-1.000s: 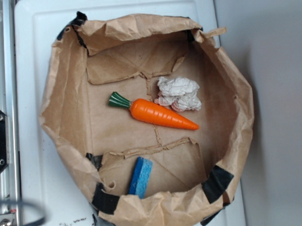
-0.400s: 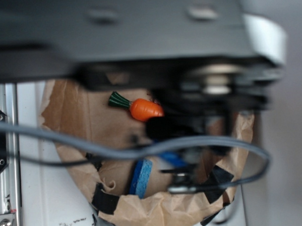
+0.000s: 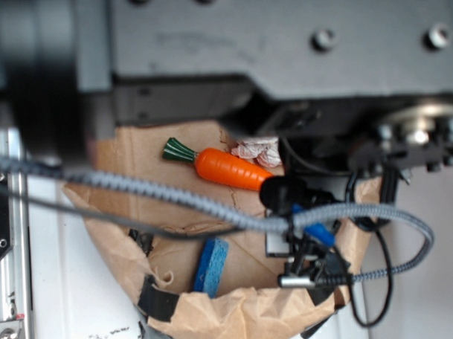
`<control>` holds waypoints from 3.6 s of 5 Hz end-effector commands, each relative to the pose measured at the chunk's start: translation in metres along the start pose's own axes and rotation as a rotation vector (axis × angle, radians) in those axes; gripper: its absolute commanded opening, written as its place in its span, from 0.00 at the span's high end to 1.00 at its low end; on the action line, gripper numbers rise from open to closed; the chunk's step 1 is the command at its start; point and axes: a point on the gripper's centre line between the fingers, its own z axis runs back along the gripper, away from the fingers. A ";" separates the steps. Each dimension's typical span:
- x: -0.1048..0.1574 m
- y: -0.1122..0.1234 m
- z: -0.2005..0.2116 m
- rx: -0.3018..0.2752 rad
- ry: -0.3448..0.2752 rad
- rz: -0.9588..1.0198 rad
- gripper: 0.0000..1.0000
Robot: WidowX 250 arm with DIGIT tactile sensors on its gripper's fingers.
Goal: Grab the white paper.
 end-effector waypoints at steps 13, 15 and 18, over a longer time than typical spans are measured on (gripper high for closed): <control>-0.046 -0.002 -0.021 0.178 -0.085 0.148 0.00; -0.059 0.010 -0.064 0.130 -0.140 0.056 0.00; -0.053 0.044 -0.088 0.133 -0.147 0.282 0.00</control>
